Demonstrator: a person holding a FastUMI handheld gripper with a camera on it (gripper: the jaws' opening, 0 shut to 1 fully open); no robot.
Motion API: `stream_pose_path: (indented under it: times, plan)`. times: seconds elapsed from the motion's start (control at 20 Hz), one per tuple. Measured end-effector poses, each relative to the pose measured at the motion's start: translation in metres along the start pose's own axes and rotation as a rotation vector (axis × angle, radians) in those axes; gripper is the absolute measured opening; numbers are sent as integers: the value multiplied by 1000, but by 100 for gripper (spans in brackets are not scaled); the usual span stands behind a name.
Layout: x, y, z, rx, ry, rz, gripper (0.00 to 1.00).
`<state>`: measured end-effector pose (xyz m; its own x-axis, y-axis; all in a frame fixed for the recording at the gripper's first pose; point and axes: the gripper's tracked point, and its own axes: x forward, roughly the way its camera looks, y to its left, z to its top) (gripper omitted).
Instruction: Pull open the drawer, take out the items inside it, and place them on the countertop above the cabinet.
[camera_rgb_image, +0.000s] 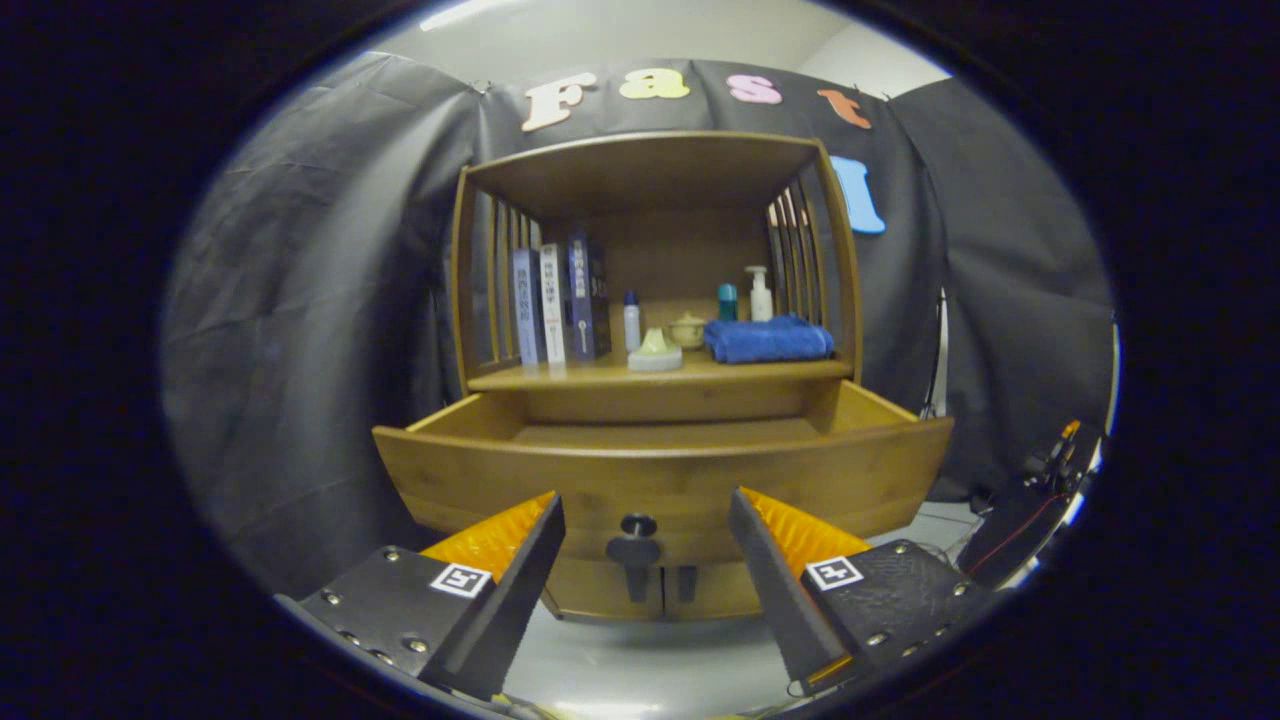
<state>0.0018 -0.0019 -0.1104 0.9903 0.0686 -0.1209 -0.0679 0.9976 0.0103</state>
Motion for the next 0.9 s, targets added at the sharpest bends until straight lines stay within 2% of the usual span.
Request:
stream_pose_path:
  times: [0.4,0.75,0.9]
  plan:
    - [28,-12,-28,18,39,-34,99]
    - [63,6,-36,44,65,-42,99]
    - [70,1,-34,34,49,-104,99]
